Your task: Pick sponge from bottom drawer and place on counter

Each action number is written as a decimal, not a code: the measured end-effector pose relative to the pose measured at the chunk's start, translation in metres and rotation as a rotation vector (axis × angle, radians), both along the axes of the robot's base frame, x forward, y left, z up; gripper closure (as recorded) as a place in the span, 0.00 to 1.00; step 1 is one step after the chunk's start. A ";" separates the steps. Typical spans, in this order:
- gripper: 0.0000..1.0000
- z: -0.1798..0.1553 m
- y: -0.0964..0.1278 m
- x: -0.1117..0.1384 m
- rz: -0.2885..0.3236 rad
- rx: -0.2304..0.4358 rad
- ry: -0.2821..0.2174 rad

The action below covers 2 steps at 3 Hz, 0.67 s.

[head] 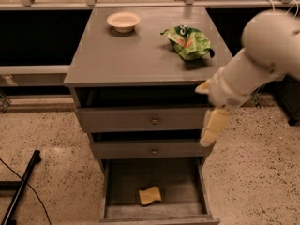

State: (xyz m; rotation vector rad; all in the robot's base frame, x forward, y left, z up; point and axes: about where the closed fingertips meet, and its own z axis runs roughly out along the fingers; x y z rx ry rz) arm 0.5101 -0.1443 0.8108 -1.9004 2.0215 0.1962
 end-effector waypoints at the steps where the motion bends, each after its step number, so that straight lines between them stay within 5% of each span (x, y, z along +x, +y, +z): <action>1: 0.00 -0.098 0.018 0.031 0.107 0.087 0.007; 2: 0.00 -0.132 0.021 0.036 0.153 0.103 0.023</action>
Offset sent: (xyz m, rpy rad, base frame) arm 0.0267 0.0181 -0.0821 0.0608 -0.0007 0.1069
